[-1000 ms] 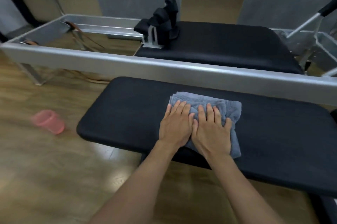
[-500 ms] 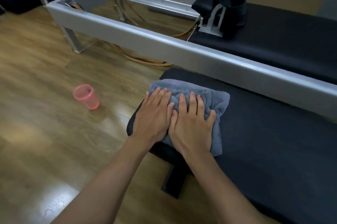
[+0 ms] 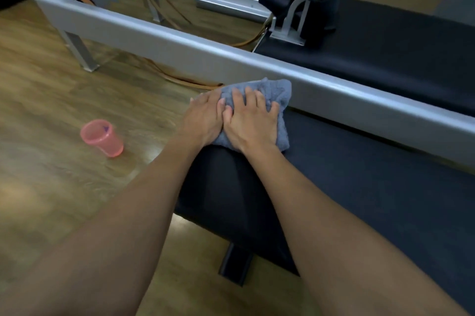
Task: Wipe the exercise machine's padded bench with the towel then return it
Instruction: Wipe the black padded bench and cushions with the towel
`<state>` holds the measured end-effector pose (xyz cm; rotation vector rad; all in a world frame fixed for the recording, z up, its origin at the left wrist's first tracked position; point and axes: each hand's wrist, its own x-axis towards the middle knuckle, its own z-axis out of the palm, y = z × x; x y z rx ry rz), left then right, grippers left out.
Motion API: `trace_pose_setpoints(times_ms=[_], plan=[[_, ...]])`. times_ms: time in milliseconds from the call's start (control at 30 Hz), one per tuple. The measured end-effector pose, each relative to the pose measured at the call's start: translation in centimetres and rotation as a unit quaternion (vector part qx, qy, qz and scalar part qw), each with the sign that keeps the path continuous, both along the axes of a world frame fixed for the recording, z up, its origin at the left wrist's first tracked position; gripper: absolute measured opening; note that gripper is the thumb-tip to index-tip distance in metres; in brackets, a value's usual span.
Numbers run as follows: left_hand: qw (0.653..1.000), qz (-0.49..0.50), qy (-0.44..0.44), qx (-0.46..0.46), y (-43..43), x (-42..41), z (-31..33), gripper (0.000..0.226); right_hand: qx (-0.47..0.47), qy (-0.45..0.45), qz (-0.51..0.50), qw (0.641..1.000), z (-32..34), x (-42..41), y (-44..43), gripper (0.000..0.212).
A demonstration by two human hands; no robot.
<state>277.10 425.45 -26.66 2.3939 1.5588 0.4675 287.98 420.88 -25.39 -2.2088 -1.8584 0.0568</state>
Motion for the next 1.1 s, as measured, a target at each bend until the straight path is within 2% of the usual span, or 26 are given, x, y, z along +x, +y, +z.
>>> trace_pose_setpoints(times_ms=[100, 200, 267, 500, 667, 833, 967, 1100], plan=[[0.995, -0.021, 0.077, 0.053, -2.6, -0.1, -0.1, 0.069, -0.002, 0.013, 0.003, 1.000, 0.2, 0.1, -2.9, 0.052], [0.987, -0.008, 0.151, 0.062, -5.2, 1.0, -0.4, 0.067, -0.012, 0.024, 0.020, 0.999, 0.4, 1.6, -6.3, 0.052], [0.983, -0.001, 0.170, 0.064, -7.7, 2.8, -0.4, 0.066, 0.006, 0.029, 0.024, 0.999, 0.5, 3.8, -9.1, 0.051], [0.993, -0.027, 0.092, 0.071, -17.6, 15.6, 0.3, 0.064, 0.023, 0.027, -0.022, 0.999, 0.2, 15.9, -18.6, 0.055], [0.991, -0.091, 0.064, 0.069, -25.2, 29.5, 0.6, 0.065, 0.041, 0.010, -0.095, 0.995, 0.5, 28.9, -27.4, 0.066], [0.985, -0.145, 0.073, 0.057, -32.9, 41.3, 0.8, 0.069, 0.054, -0.016, -0.169, 0.984, 0.2, 40.1, -36.0, 0.054], [0.980, -0.178, 0.064, 0.052, -37.2, 47.6, 1.0, 0.062, 0.051, -0.050, -0.222, 0.972, 0.0, 45.7, -40.6, 0.049], [0.976, -0.211, 0.051, 0.024, -39.6, 50.7, 1.2, 0.071, 0.025, -0.037, -0.291, 0.956, 0.1, 47.8, -43.4, 0.056]])
